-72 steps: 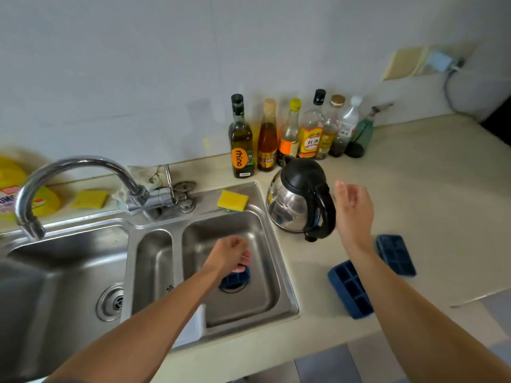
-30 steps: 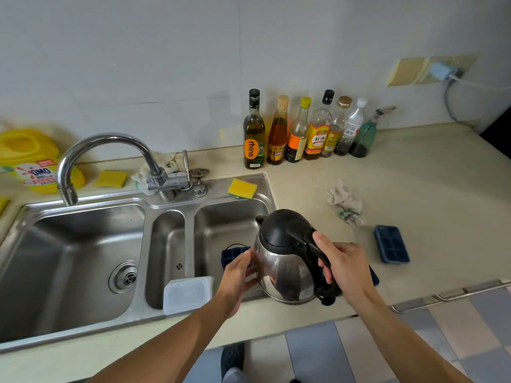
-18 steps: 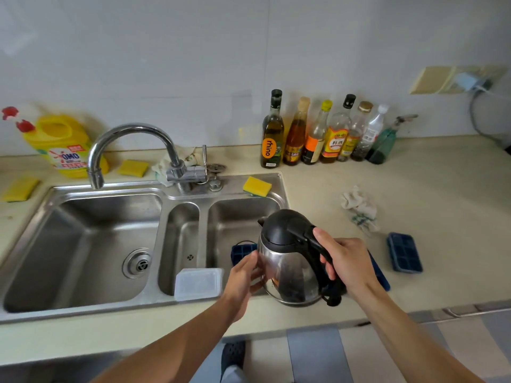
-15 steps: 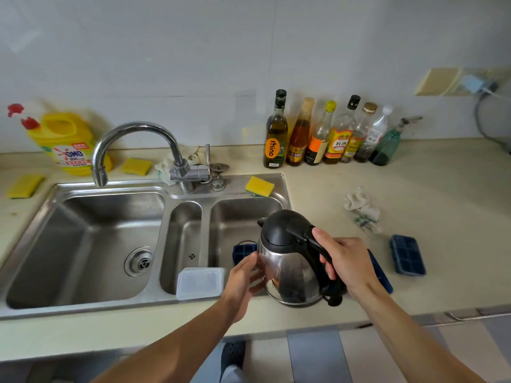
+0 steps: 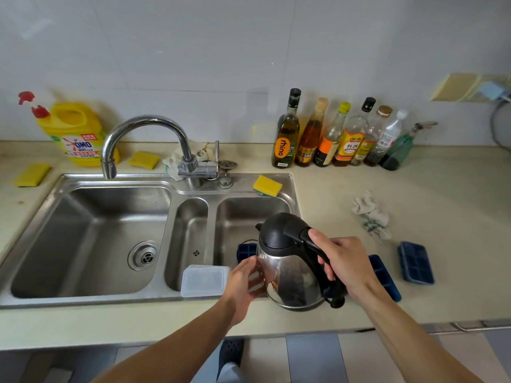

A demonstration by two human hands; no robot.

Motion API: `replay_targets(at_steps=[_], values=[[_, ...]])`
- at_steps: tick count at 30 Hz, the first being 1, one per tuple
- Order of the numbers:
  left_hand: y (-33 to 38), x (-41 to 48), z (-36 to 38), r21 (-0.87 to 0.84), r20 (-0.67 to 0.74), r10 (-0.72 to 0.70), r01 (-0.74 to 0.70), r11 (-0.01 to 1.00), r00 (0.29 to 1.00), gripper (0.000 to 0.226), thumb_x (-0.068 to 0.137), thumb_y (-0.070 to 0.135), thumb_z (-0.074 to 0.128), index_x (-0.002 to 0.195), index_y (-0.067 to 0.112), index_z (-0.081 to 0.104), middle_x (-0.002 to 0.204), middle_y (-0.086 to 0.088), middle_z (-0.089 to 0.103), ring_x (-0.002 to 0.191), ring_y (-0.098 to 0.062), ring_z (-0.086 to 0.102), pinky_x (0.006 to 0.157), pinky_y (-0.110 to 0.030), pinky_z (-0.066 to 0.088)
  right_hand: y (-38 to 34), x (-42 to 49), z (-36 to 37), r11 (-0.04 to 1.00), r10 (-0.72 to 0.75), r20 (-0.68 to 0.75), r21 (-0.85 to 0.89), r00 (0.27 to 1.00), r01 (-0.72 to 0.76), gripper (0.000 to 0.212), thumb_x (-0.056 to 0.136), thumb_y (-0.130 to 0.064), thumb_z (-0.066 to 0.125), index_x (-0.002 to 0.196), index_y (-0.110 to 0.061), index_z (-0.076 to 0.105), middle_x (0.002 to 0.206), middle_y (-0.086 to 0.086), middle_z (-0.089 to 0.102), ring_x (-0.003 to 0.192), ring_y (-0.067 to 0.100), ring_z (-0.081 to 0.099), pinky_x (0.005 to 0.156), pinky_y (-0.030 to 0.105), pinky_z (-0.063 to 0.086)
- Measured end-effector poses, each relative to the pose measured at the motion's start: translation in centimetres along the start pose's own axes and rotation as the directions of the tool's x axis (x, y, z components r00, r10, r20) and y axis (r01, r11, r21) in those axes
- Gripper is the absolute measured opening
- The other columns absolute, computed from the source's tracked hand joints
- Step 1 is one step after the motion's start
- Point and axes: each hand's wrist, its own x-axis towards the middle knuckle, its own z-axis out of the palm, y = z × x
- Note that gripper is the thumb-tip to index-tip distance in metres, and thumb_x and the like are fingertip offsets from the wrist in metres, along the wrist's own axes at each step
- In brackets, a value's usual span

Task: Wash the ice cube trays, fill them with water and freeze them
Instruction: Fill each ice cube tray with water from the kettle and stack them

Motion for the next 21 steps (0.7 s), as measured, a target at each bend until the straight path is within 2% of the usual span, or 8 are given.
replay_targets(at_steps=[4, 14, 21], values=[[-0.09, 0.22, 0.04, -0.015, -0.011, -0.03, 0.029, 0.999, 0.999, 0.036, 0.103, 0.04, 0.052, 0.122, 0.013, 0.067, 0.118, -0.018, 0.071, 0.113, -0.038, 0.065, 0.096, -0.056, 0.055, -0.18, 0.11, 0.09, 1.0, 0.008, -0.008, -0.021, 1.0, -0.008, 0.067, 0.09, -0.05, 0.07, 0.058, 0.008, 0.058, 0.047, 0.008, 0.058, 0.041, 0.019, 0.05, 0.05, 0.027, 0.045], [-0.21, 0.19, 0.22, -0.034, 0.016, -0.042, 0.043, 0.998, 0.999, 0.036, 0.104, 0.035, 0.05, 0.12, 0.009, 0.067, 0.115, -0.02, 0.071, 0.113, -0.041, 0.065, 0.096, -0.055, 0.056, -0.5, 0.59, 0.15, 0.999, 0.028, 0.017, -0.046, 0.999, -0.028, 0.069, 0.088, -0.052, 0.069, 0.064, 0.012, 0.06, 0.052, 0.01, 0.061, 0.043, 0.02, 0.051, 0.051, 0.029, 0.046], [-0.41, 0.17, 0.18, -0.046, 0.01, -0.046, 0.046, 0.998, 0.999, 0.033, 0.103, 0.034, 0.052, 0.117, 0.009, 0.068, 0.111, -0.017, 0.073, 0.111, -0.04, 0.066, 0.095, -0.054, 0.056, -0.42, 0.76, 0.26, 0.998, 0.032, 0.021, -0.063, 0.999, -0.031, 0.066, 0.09, -0.051, 0.069, 0.06, 0.008, 0.06, 0.049, 0.006, 0.059, 0.041, 0.018, 0.05, 0.048, 0.025, 0.044]])
